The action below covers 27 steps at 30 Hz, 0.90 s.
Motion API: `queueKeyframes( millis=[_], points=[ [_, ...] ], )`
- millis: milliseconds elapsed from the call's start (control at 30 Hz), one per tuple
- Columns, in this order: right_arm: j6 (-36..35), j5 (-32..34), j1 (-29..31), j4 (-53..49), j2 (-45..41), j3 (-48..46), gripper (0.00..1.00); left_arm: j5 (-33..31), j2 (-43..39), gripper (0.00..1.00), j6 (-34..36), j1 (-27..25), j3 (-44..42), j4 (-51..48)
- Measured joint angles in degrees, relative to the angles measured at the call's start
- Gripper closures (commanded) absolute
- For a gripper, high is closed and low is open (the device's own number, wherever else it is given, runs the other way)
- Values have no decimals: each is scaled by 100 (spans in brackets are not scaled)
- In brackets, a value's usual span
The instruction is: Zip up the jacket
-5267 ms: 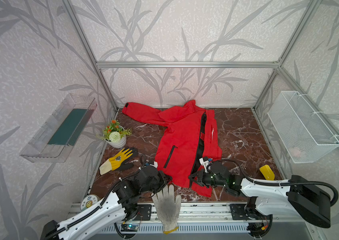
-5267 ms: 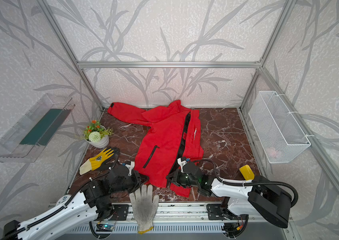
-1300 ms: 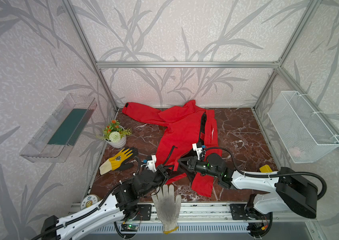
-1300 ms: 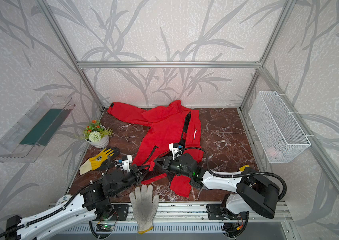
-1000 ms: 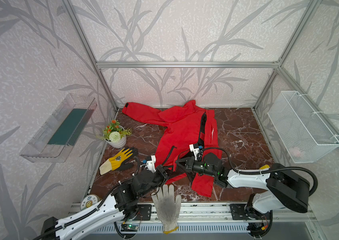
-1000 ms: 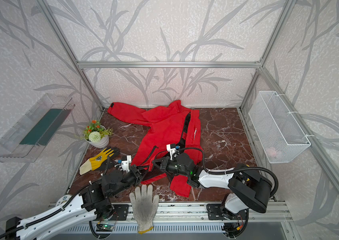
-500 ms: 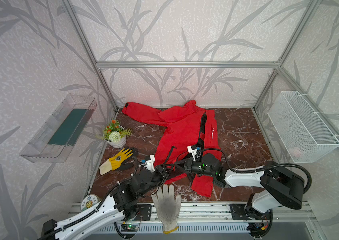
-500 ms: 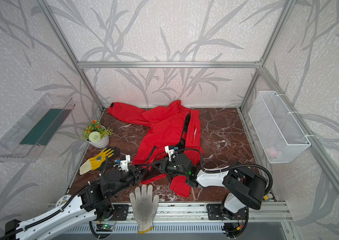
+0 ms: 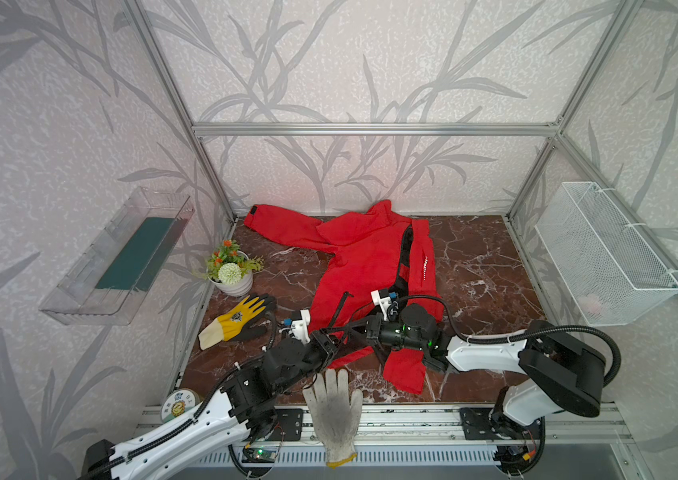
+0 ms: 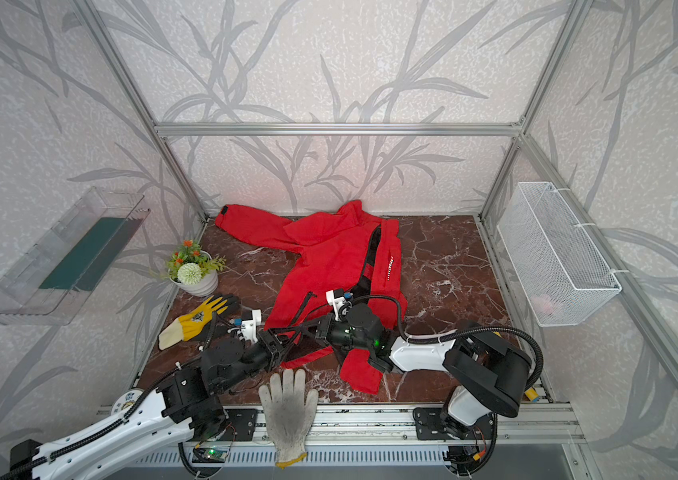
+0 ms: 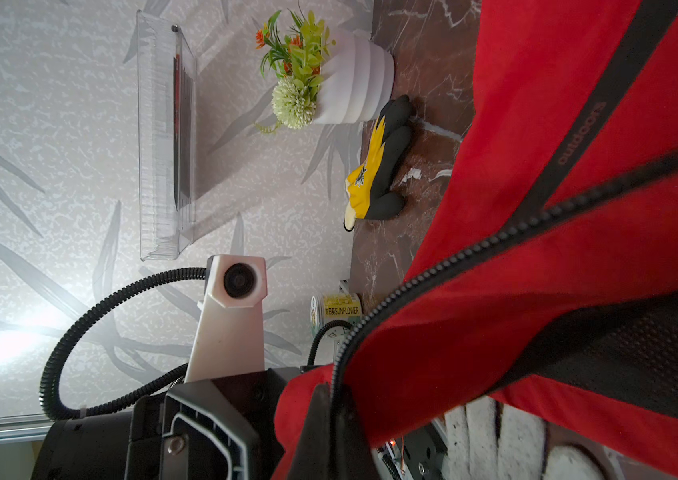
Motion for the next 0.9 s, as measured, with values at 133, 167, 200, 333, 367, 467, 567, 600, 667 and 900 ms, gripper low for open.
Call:
queueKeyframes(
  millis=[133,167,200,333,367,467,567,600,667,900],
  points=[
    [20,-39,0,4,50,35,100,-2,-50,86,-7,24,0,-46],
    [28,-52,0,4,66,35,100,-2,-55,89,-4,26,0,-66],
    [37,-55,0,7,79,35,100,-4,-59,93,-7,24,-2,-96],
    [39,-63,-4,2,92,35,91,-2,-79,100,9,26,-2,-195],
    [39,-66,-7,-2,90,35,79,-2,-96,100,7,26,-2,-212],
    [-2,-87,-28,-170,33,35,52,-4,-122,100,7,31,-2,-269],
    [-142,-48,-59,-826,-286,33,43,-7,-195,100,2,31,-2,-326],
    [-186,-15,-63,-1115,-452,33,42,-7,-234,100,2,35,-7,-343],
    [-313,149,-76,-1971,-927,42,36,-9,-330,100,2,79,-11,-409],
    [-459,1193,-92,-5530,-2352,267,28,22,-557,100,-2,376,-160,-553]
  ],
)
